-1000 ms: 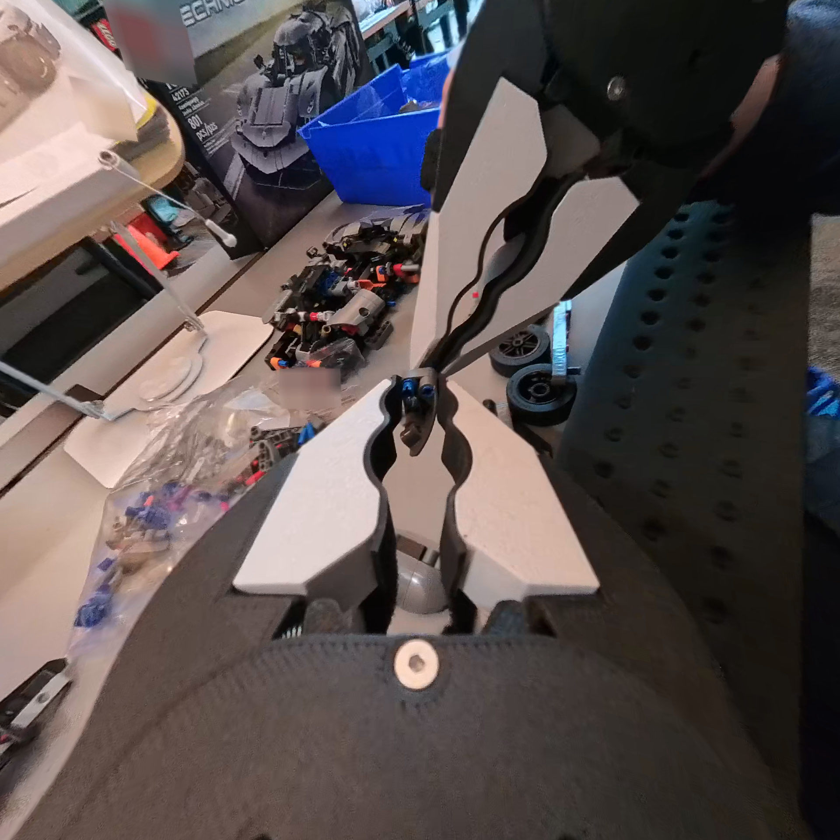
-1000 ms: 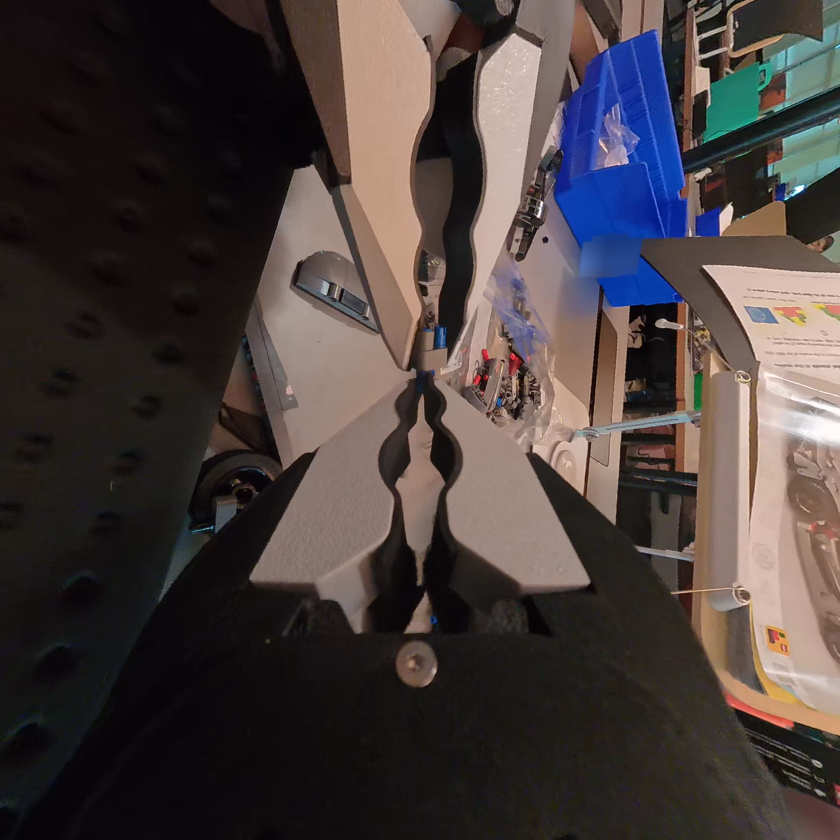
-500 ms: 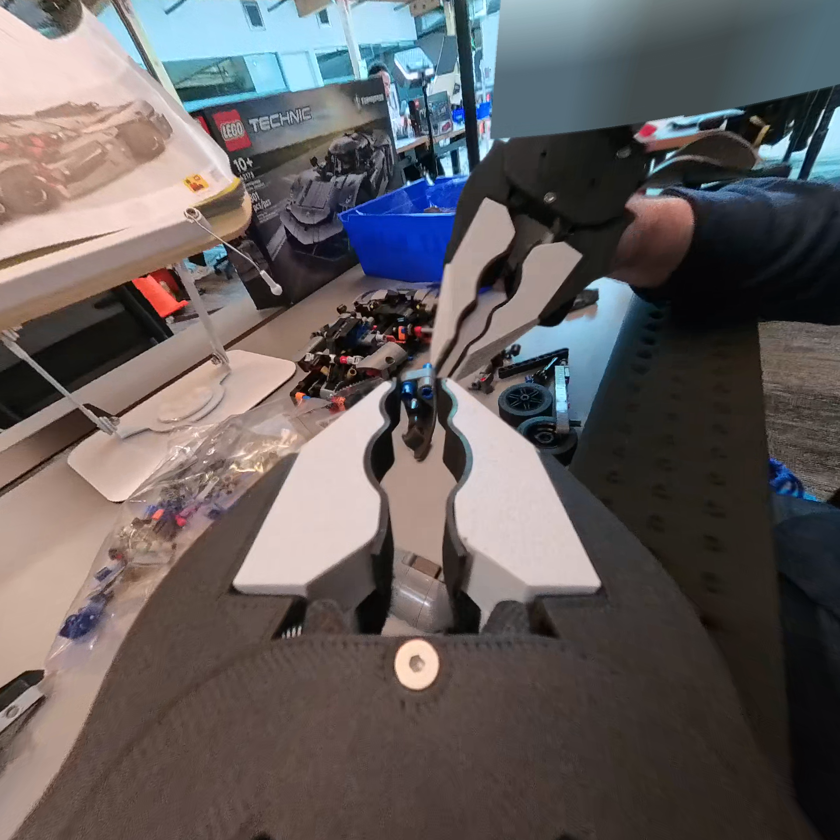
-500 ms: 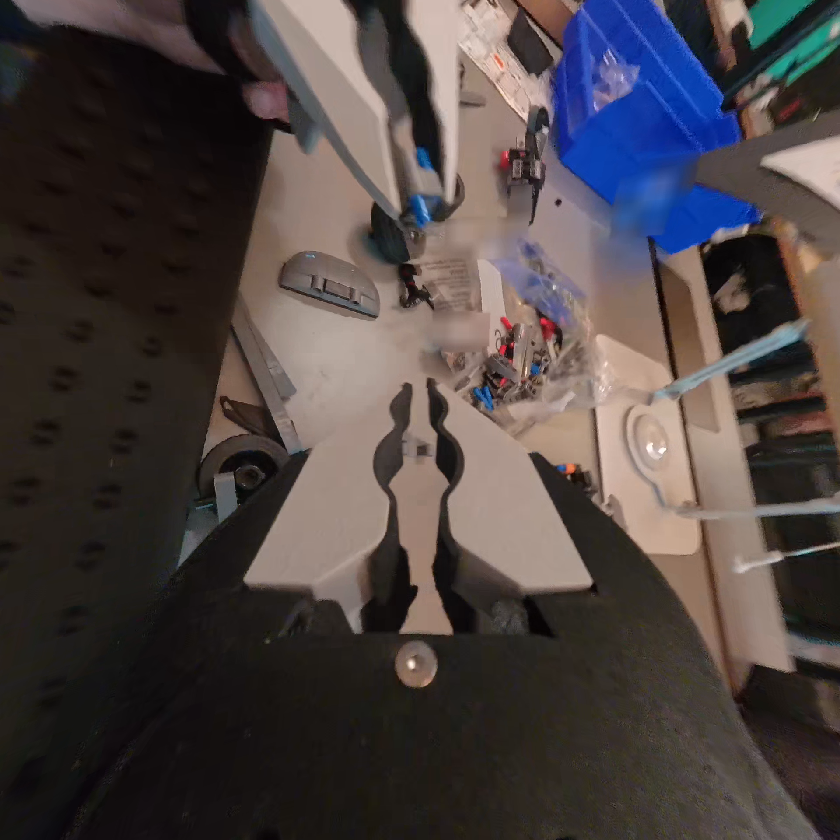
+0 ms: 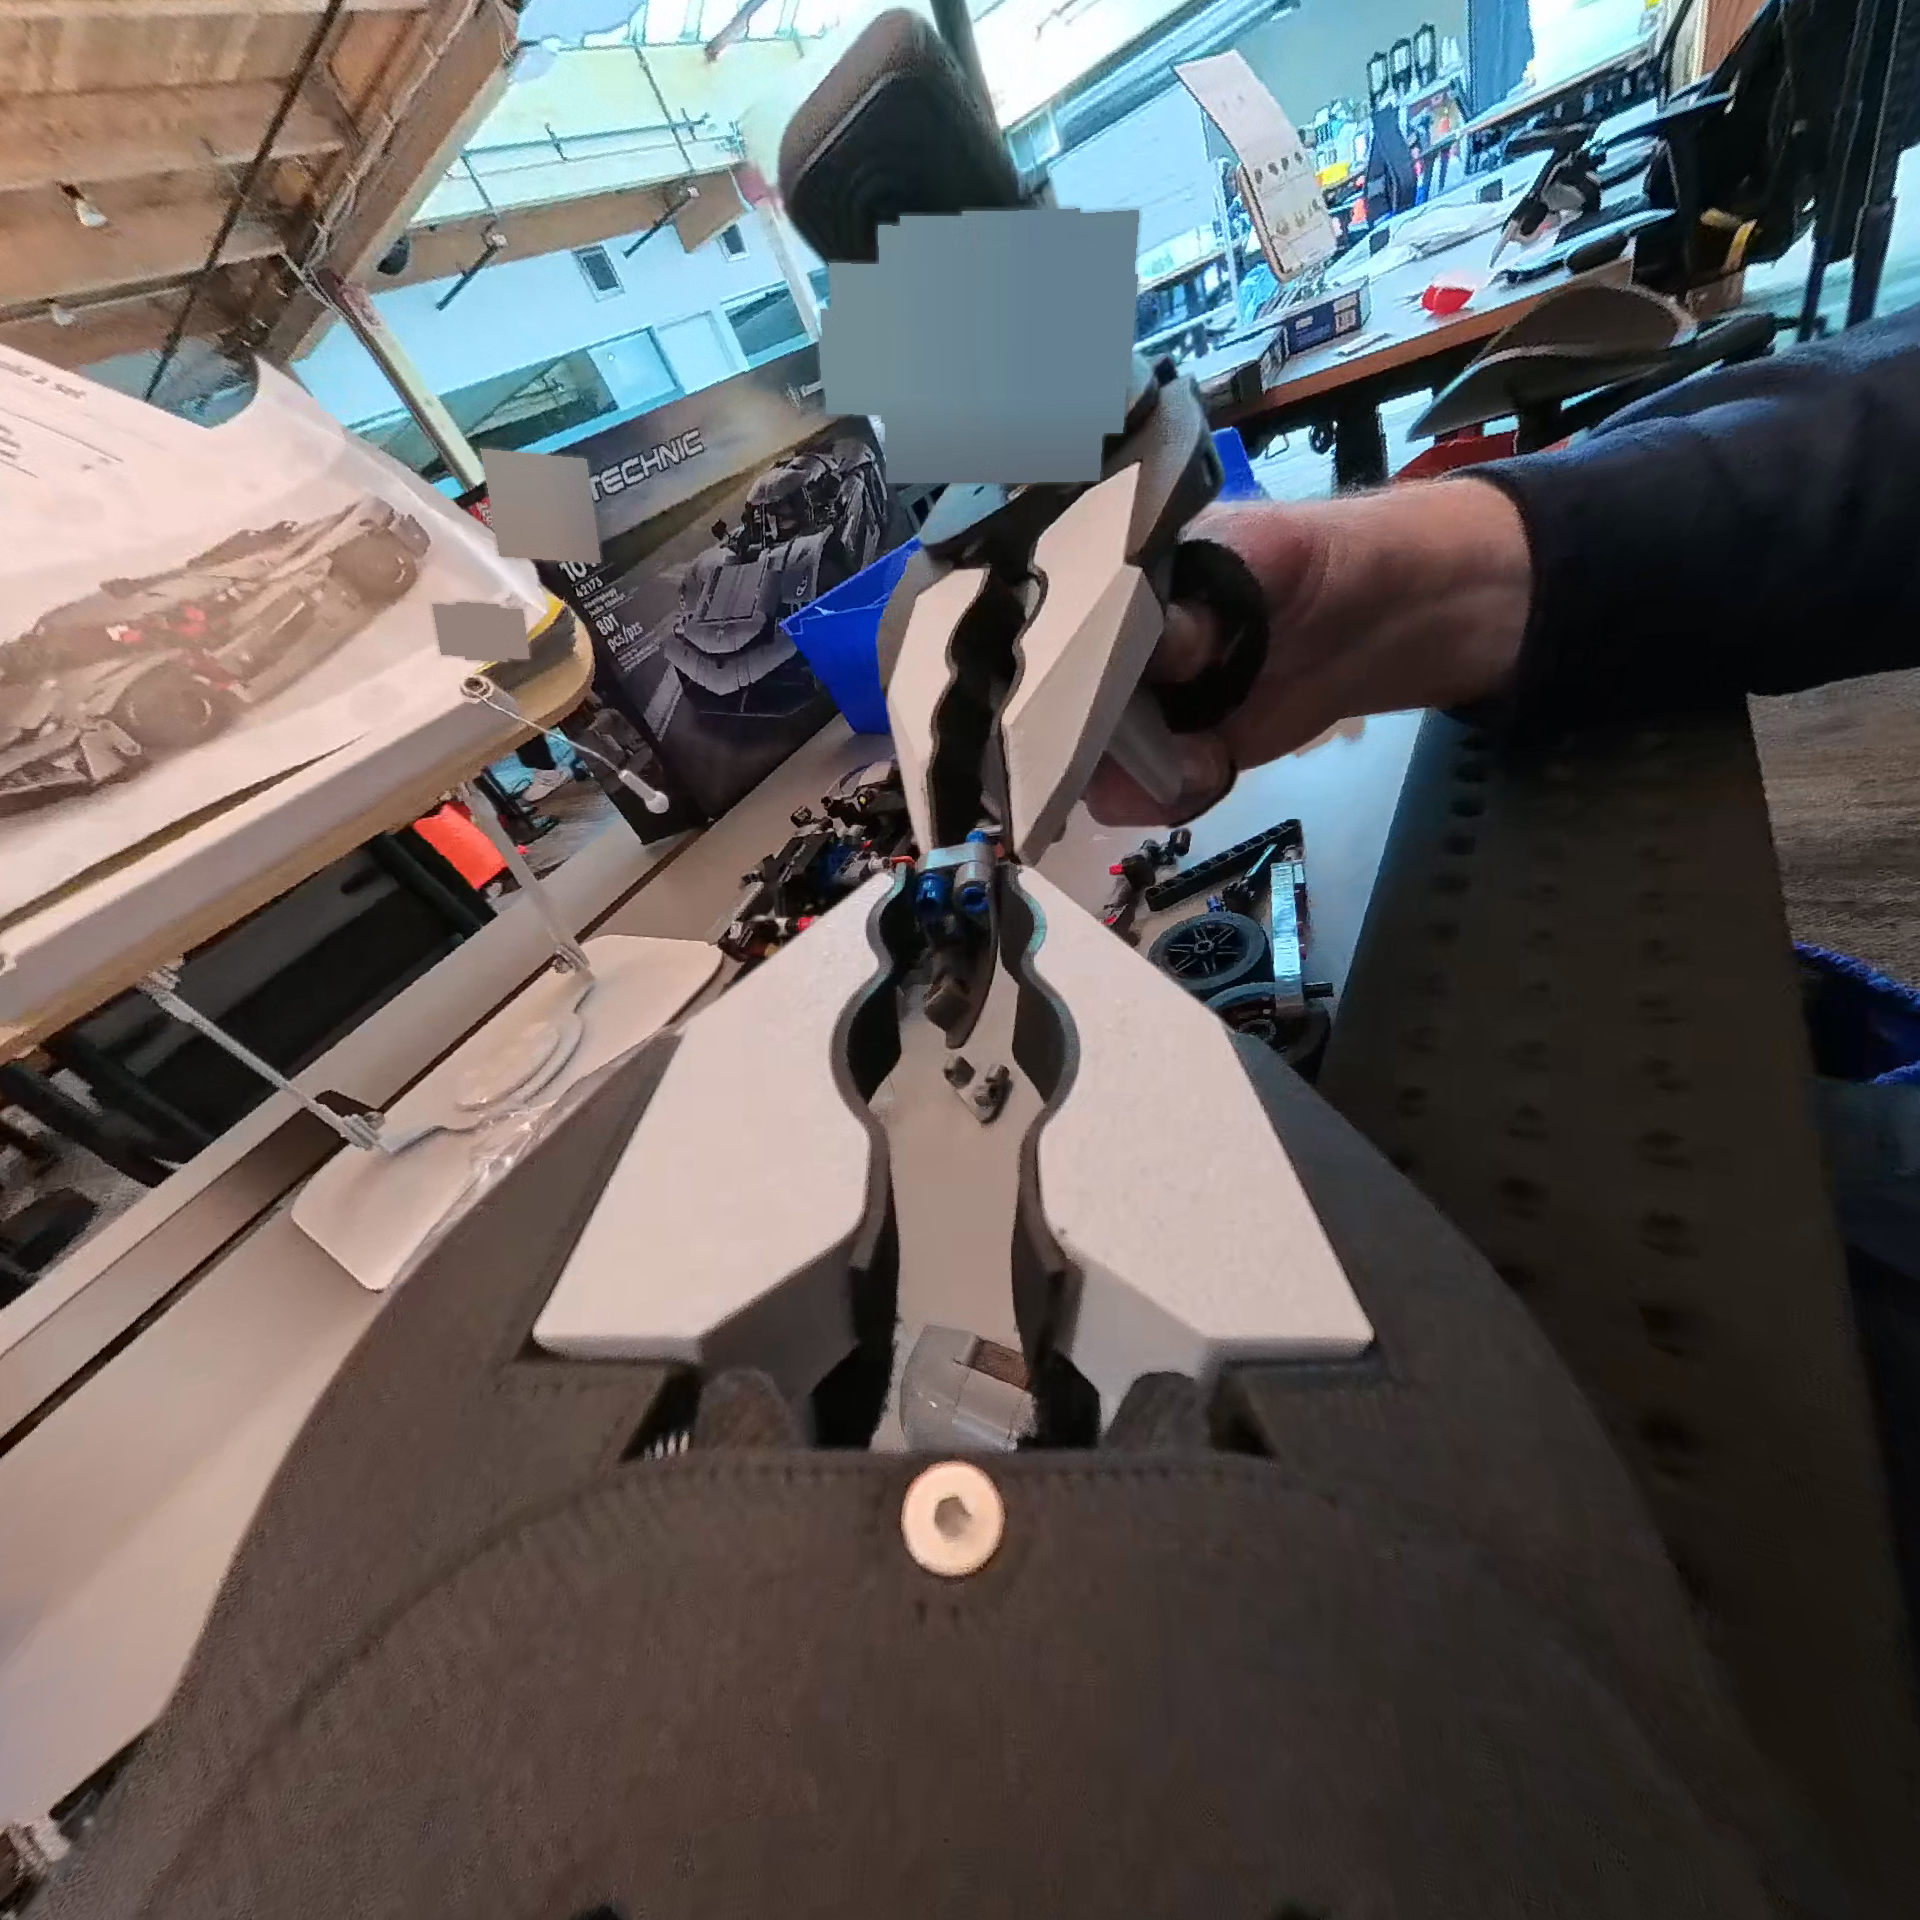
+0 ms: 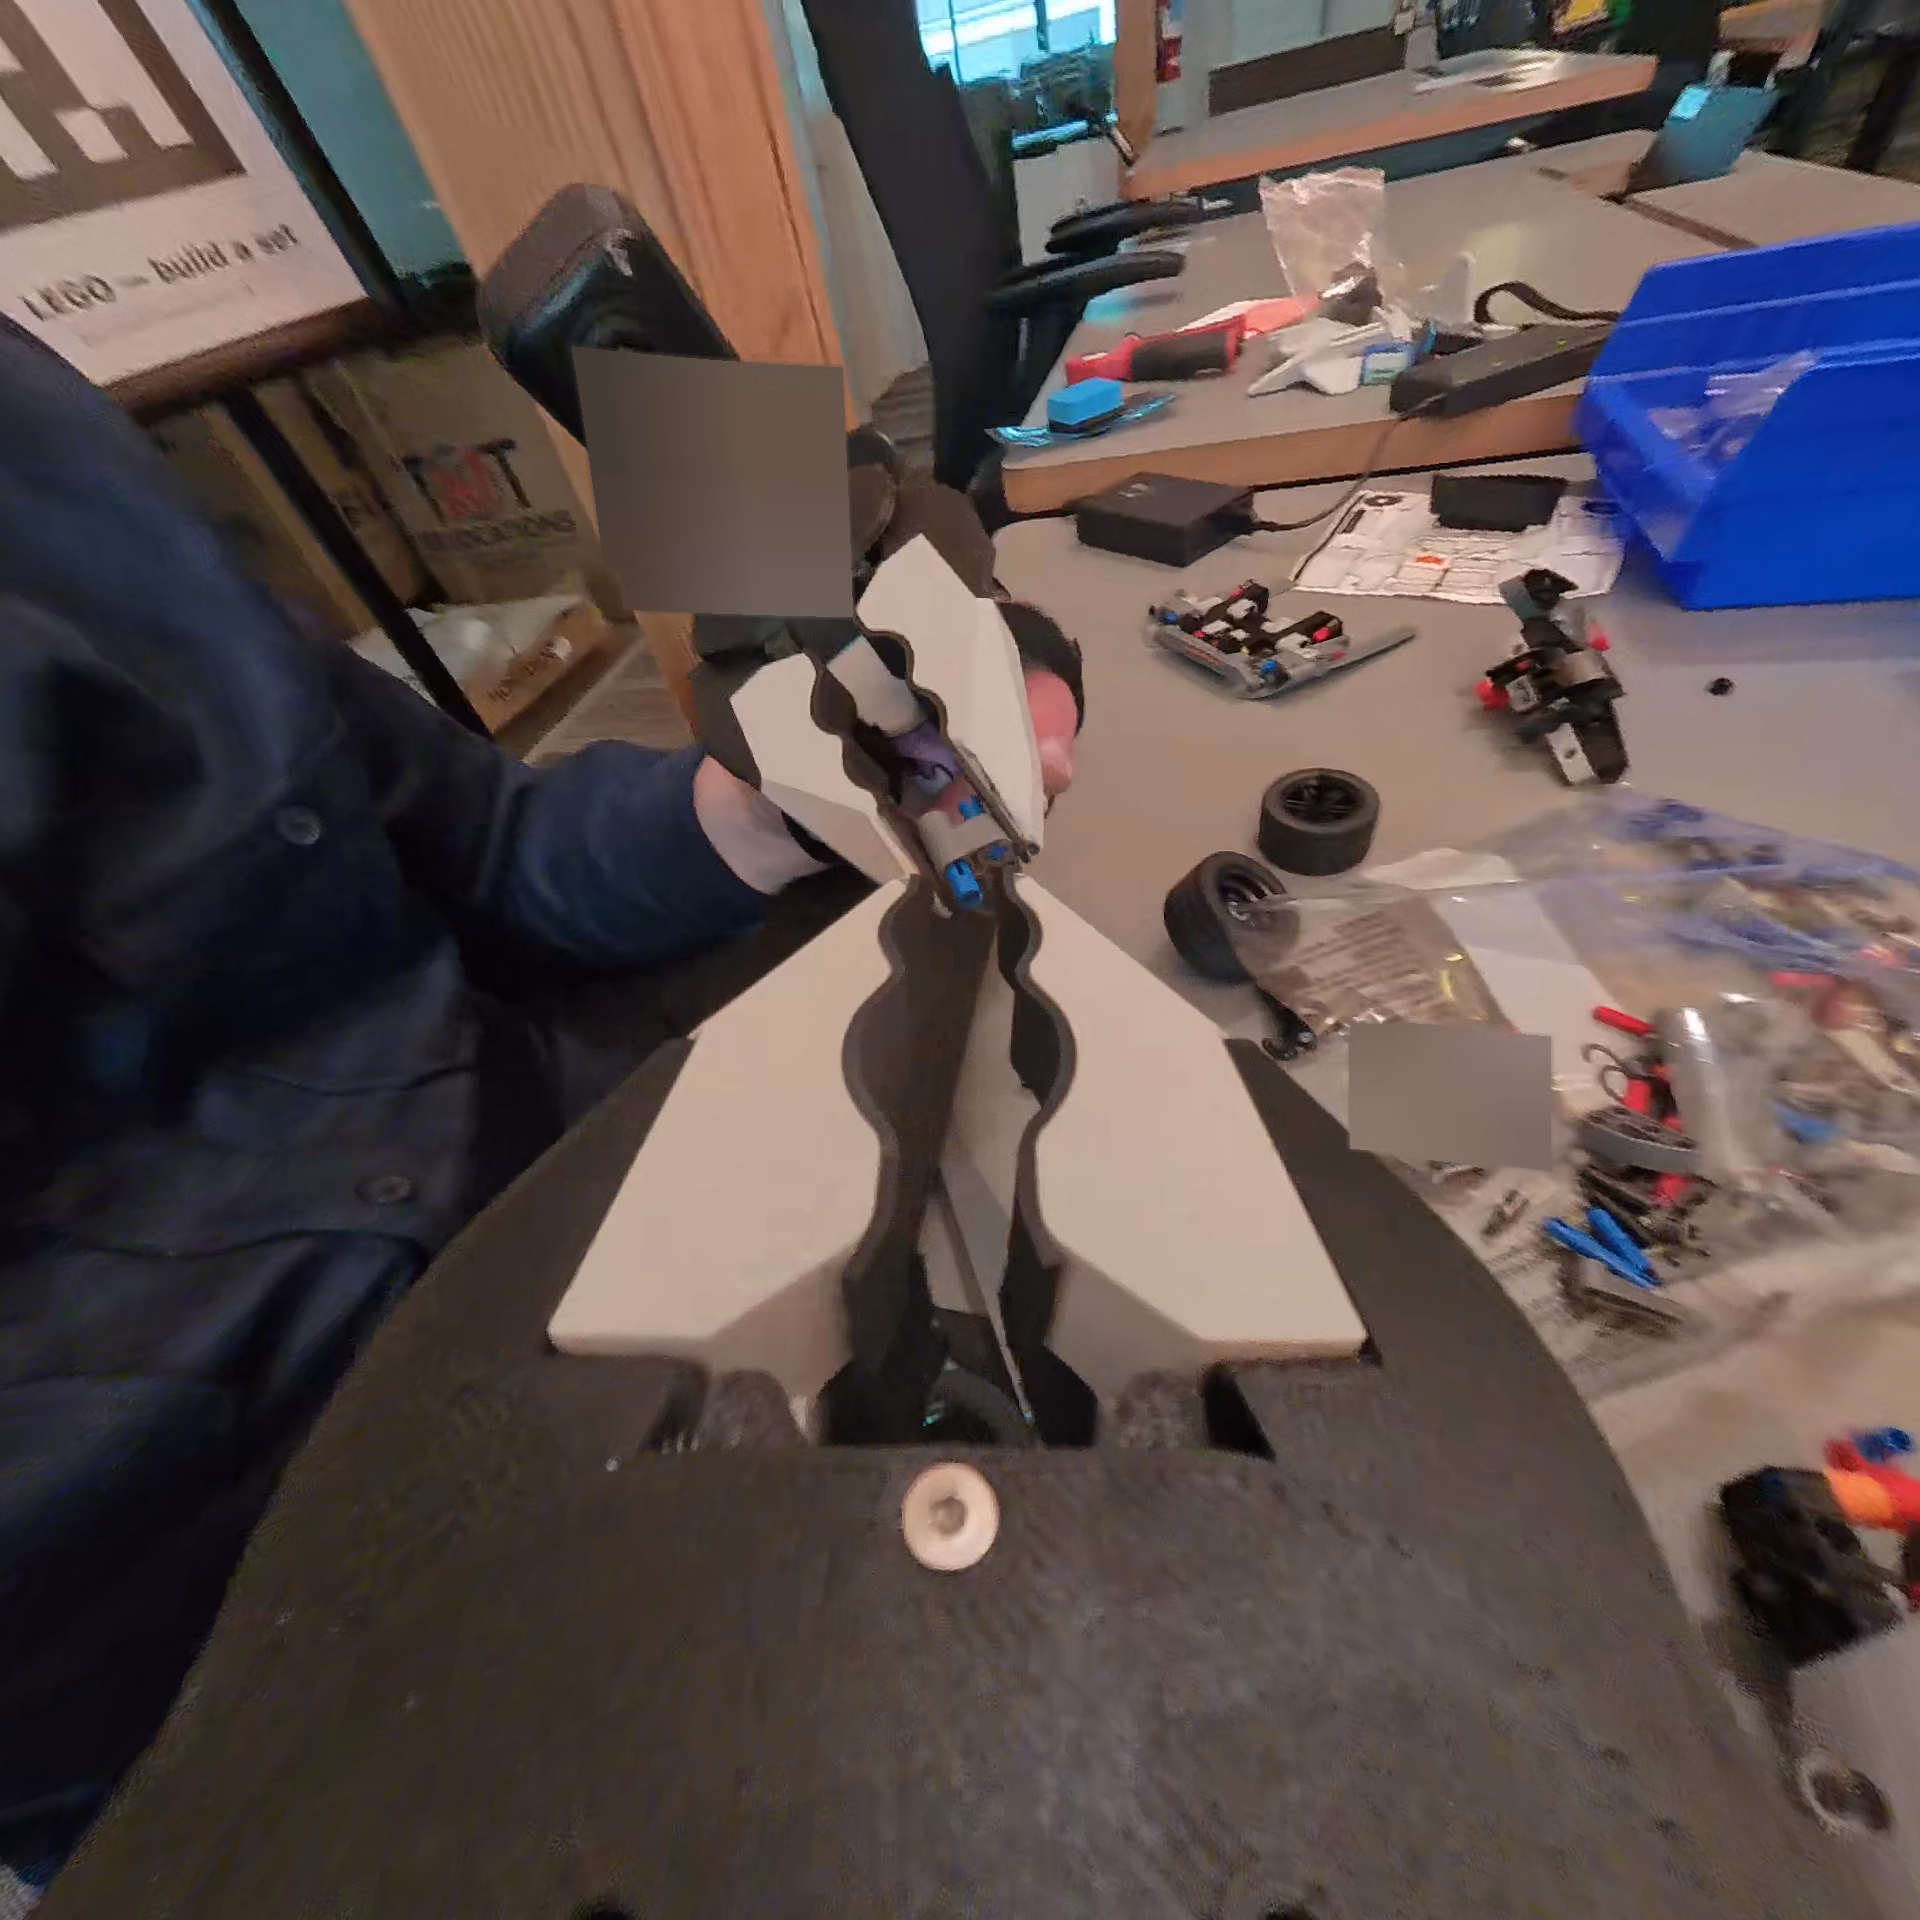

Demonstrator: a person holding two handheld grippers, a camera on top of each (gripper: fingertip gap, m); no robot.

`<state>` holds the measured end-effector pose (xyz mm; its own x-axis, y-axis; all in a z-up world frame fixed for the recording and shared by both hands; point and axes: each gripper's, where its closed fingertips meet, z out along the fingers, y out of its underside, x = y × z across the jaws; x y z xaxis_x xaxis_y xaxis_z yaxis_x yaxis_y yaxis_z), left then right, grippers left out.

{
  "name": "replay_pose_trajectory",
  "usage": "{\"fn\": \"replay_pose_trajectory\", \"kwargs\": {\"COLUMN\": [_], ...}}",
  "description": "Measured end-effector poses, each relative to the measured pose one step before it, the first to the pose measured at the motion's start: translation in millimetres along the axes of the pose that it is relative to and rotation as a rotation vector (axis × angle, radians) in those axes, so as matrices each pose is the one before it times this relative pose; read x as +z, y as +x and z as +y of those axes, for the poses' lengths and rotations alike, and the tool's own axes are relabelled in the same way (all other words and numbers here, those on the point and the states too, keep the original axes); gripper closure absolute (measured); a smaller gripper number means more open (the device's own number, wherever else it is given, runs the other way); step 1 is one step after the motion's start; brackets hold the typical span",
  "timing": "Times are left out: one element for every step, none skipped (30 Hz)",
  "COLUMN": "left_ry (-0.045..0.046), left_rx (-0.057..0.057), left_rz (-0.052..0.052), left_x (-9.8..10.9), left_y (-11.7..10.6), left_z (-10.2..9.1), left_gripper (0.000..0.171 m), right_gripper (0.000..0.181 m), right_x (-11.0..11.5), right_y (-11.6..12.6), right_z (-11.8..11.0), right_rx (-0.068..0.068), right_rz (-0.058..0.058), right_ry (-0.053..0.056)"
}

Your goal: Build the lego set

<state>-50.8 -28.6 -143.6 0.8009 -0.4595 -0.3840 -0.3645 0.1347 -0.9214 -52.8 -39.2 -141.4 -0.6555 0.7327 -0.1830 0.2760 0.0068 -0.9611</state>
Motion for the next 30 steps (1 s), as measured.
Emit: {"fn": "replay_pose_trajectory", "kwargs": {"left_ry": [-0.00023,0.00509,0.00505,0.0033,0.00229,0.00183,-0.00164,0.01666,0.02917,0.01294,0.00429,0.01,0.0091,0.001,0.00877,0.00536,-0.00589,0.00948,0.01012,-0.00858,-0.00669,-0.0106,-0.00207,-0.00088,0.00459,0.0397,0.10001,0.0417,-0.05725,-0.05296], "left_rx": [0.0099,0.0086,0.0054,-0.0012,0.0025,0.007,0.006,-0.0014,-0.0123,-0.0052,-0.0015,-0.0147,-0.013,-0.0068,-0.0098,-0.011,-0.0027,-0.0123,-0.0163,-0.0095,0.0025,0.0033,-0.0074,-0.008,-0.0119,-0.0572,-0.0969,-0.0209,0.0485,0.0573], "left_rz": [0.0015,-0.008,-0.0007,0.0063,0.0062,0.0006,-0.0009,0.0098,0.0219,0.0046,0.0031,0.0123,0.009,0.0088,0.0109,0.0137,0.0083,0.0142,0.0167,0.0071,0.0027,0.0015,0.0071,0.0067,-0.0042,-0.0695,-0.0499,-0.0126,0.0052,0.0246], "left_x": [0.41,-0.56,-0.57,-0.13,-0.36,-0.17,0.3,-0.98,-1.91,-1.28,-1.05,-0.78,-0.54,-0.33,0.07,-0.22,-0.02,-0.12,-0.43,0.15,0.64,1.09,0.28,-0.21,-2.29,-16.23,-24.7,-9.34,10.86,16.08], "left_y": [1.09,-0.6,0.1,0.83,1.13,0.85,0.57,1.62,2.74,0.64,0.75,1.5,0.95,1.28,2.14,1.74,1.1,2.02,1.59,0.06,1.06,1.04,0.82,0.94,-1.46,-18.74,-22.41,-8.18,5.63,12.49], "left_z": [-0.33,-1.36,-0.91,-0.16,-0.6,-0.69,-0.08,-3.4,-5.31,-2.48,-1.34,-1.85,-1.54,-0.62,-1.75,-0.94,1.02,-1.58,-0.99,1.94,0.65,2.05,0.51,0.51,-0.24,-2.78,-10.38,-6.95,8.94,8.78], "left_gripper": [0.159,0.159,0.159,0.159,0.159,0.159,0.159,0.159,0.159,0.159,0.159,0.159,0.159,0.159,0.159,0.159,0.159,0.159,0.159,0.159,0.159,0.159,0.159,0.16,0.159,0.159,0.16,0.16,0.159,0.159], "right_gripper": [0.173,0.174,0.175,0.176,0.177,0.177,0.179,0.18,0.18,0.18,0.18,0.18,0.18,0.18,0.18,0.18,0.18,0.18,0.18,0.18,0.18,0.18,0.18,0.18,0.181,0.181,0.181,0.181,0.181,0.181], "right_x": [0.16,0.1,-0.13,-0.2,-0.24,-0.65,-0.49,-0.07,0.33,0.49,0.37,0.07,0.04,-0.41,-0.49,-0.02,-0.19,-0.2,0.02,-0.46,-1.0,-0.72,-0.38,-2.52,-12.19,-24.38,-23.58,-12.12,-0.45,6.5], "right_y": [-0.77,-0.95,-1.14,-1.26,-1.28,-1.24,-2.45,-4.56,-3.63,-1.88,-2.06,-2.03,-1.81,-2.18,-2.28,-1.31,-1.59,-2.07,-0.44,0.11,-0.66,-0.17,-0.52,-0.04,2.51,8.05,11.45,10.22,7.94,0.53], "right_z": [-1.65,-0.92,-0.21,0.24,0.12,-0.37,-1.19,-1.78,-2.11,-1.3,-0.77,-0.87,-0.31,-0.2,-0.35,0.82,0.43,-0.51,0.99,1.8,1.91,1.85,0.93,-0.14,-7.84,-15.32,-9.86,3.35,10.72,5.29], "right_rx": [0.0071,0.009,0.0118,0.0089,0.002,-0.0118,-0.0311,-0.0314,-0.0152,-0.0073,-0.0047,-0.0081,-0.0144,-0.0103,-0.0055,-0.0152,-0.0206,-0.0154,-0.0109,-0.0072,-0.007,-0.0079,-0.0051,-0.007,0.0032,0.0228,0.018,0.0007,0.0068,0.0351], "right_rz": [-0.0081,-0.012,-0.0143,-0.013,-0.0102,-0.0005,0.0044,-0.0057,-0.0066,-0.0012,-0.0046,0.0004,0.0048,-0.0031,-0.0047,0.0064,0.0055,-0.0013,0.0049,0.0056,0.0014,0.0059,0.0039,0.0042,0.0097,0.0303,0.0504,0.0471,0.0294,-0.0185], "right_ry": [0.0164,0.0106,0.0046,0.0011,-0.0012,-0.0023,-0.0014,-0.0005,0.0032,0.0057,0.0034,-0.0024,-0.0085,-0.0069,-0.0029,-0.0104,-0.0121,-0.0056,-0.009,-0.011,-0.0109,-0.0102,-0.0034,0.0004,0.0481,0.095,0.0556,-0.018,-0.0442,-0.0036]}}
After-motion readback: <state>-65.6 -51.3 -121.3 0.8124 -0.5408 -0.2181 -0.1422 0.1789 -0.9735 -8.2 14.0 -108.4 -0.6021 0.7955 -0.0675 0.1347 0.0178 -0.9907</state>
